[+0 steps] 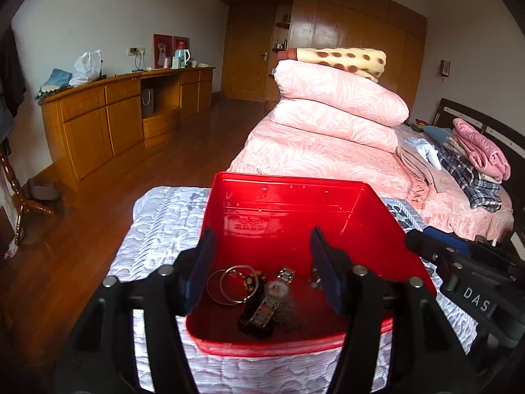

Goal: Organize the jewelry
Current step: 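Carry the watch and bracelet into the red tin and open both tools, then withdraw both tools from the red tin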

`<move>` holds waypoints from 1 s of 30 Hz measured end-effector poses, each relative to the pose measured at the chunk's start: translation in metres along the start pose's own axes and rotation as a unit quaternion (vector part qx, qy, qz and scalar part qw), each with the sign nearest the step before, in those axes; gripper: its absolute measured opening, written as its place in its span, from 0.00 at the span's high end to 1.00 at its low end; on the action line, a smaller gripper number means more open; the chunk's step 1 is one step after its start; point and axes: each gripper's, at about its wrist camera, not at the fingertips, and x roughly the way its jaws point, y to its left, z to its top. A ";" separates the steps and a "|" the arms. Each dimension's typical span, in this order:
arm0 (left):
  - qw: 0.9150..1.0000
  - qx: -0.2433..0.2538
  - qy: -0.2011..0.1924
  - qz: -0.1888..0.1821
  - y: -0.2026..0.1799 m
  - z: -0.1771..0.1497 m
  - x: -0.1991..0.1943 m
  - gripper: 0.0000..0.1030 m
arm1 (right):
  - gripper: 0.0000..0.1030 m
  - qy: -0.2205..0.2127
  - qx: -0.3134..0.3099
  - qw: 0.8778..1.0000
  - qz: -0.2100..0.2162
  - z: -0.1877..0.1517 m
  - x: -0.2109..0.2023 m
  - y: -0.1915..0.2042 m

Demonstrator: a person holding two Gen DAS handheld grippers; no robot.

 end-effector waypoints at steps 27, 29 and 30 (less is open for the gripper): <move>0.996 0.026 -0.079 0.022 0.007 -0.058 -0.134 0.05 | 0.06 -0.064 -0.006 0.998 -0.012 -0.065 -0.116 -0.001; 0.996 0.027 -0.084 0.021 0.006 -0.061 -0.143 0.05 | 0.06 -0.069 -0.009 0.998 -0.010 -0.070 -0.126 0.001; 0.996 0.028 -0.086 0.022 0.005 -0.064 -0.149 0.05 | 0.06 -0.071 -0.011 0.997 -0.010 -0.072 -0.130 0.002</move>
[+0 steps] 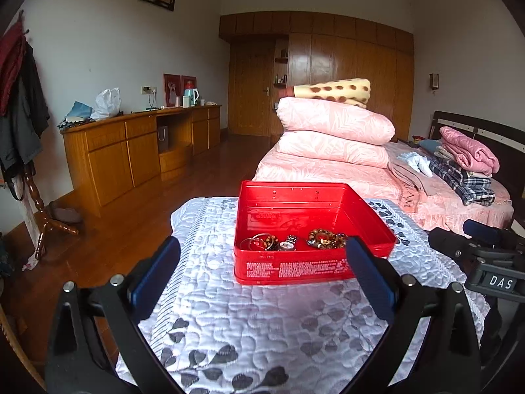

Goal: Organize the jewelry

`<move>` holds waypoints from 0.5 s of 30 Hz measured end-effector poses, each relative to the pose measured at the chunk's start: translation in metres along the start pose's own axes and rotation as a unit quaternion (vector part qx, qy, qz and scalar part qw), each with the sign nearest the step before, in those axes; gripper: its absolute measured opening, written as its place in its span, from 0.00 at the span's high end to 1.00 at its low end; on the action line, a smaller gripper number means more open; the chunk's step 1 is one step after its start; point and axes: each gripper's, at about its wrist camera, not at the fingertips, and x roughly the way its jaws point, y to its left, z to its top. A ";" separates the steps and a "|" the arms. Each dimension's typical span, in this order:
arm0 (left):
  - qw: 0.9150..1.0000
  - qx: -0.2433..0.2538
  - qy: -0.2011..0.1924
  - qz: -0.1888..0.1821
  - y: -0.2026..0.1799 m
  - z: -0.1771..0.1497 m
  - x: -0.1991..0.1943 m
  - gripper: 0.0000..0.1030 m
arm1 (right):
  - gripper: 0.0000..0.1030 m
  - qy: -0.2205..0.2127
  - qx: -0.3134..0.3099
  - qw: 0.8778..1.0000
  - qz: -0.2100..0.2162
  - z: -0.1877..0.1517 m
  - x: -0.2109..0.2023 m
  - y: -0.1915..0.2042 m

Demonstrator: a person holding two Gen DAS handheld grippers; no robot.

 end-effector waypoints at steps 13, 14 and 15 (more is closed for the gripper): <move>1.000 0.009 -0.021 0.005 -0.002 -0.009 -0.046 0.05 | 0.06 -0.023 -0.025 0.999 0.006 -0.014 -0.040 0.013; 1.000 0.008 -0.022 0.005 -0.001 -0.010 -0.048 0.05 | 0.06 -0.025 -0.026 0.999 0.006 -0.015 -0.042 0.014; 1.000 0.009 -0.022 0.007 -0.001 -0.010 -0.050 0.05 | 0.06 -0.026 -0.027 0.999 0.005 -0.016 -0.044 0.014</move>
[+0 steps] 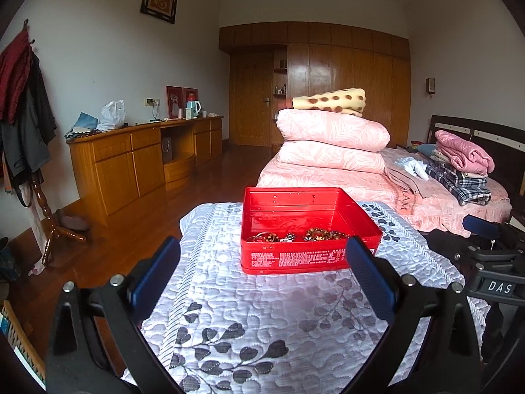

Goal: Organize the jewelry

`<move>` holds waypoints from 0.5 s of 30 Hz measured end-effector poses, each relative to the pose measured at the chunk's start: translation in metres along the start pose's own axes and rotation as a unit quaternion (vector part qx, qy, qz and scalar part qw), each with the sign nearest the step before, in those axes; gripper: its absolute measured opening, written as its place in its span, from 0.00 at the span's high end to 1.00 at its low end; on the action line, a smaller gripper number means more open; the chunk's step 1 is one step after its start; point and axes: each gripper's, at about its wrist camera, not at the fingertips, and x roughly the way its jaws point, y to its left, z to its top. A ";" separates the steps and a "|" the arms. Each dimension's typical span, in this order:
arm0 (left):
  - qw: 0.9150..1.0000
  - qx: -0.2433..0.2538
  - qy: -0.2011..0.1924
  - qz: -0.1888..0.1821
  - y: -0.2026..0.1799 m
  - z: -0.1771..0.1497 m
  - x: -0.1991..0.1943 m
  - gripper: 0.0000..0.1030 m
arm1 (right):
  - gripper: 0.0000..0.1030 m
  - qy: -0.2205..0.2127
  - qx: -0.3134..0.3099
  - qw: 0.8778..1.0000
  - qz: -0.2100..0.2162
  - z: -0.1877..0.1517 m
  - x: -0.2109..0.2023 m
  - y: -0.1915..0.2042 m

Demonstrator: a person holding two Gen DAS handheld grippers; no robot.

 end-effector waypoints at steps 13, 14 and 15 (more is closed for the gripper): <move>1.000 0.009 -0.018 0.003 0.000 -0.004 -0.026 0.05 | 0.06 -0.016 -0.007 1.000 0.002 -0.003 -0.022 0.001; 1.000 0.010 -0.020 0.003 0.000 -0.004 -0.027 0.05 | 0.06 -0.017 -0.007 1.000 0.002 -0.004 -0.023 0.000; 1.000 0.010 -0.021 0.003 0.000 -0.004 -0.030 0.05 | 0.06 -0.018 -0.008 1.000 0.003 -0.004 -0.025 0.001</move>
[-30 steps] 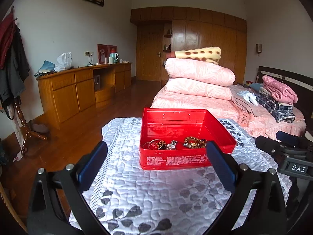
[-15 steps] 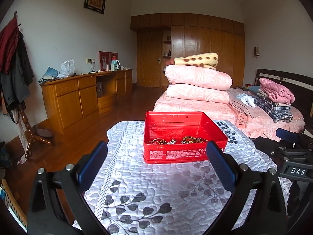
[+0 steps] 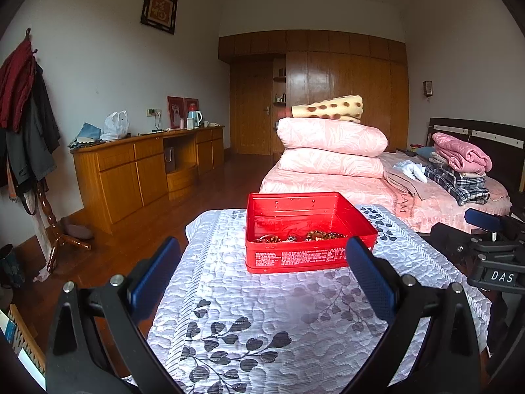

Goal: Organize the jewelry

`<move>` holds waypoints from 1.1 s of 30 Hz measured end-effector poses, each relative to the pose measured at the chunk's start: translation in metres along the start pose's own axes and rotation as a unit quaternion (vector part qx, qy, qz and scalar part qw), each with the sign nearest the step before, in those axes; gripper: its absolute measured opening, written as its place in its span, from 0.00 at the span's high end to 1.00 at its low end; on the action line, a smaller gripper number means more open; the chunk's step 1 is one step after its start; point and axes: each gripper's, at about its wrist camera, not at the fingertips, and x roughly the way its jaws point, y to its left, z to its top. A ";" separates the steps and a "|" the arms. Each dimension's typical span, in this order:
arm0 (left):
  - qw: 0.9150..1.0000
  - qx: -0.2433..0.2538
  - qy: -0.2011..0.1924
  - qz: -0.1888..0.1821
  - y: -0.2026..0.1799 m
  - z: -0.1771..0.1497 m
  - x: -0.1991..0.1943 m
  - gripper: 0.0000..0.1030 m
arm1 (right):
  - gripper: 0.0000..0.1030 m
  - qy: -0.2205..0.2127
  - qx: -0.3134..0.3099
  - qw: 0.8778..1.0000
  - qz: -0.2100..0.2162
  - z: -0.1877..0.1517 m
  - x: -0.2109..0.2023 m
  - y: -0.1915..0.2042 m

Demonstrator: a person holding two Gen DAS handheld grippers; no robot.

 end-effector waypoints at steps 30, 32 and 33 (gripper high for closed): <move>1.000 0.005 -0.009 0.000 0.000 0.004 -0.012 0.05 | 0.06 -0.021 -0.006 1.000 0.001 0.003 -0.017 0.003; 1.000 0.005 -0.010 -0.001 0.000 0.004 -0.012 0.05 | 0.06 -0.021 -0.006 1.000 0.001 0.004 -0.017 0.003; 1.000 0.004 -0.010 -0.001 0.000 0.004 -0.012 0.05 | 0.06 -0.021 -0.007 1.000 0.001 0.004 -0.017 0.003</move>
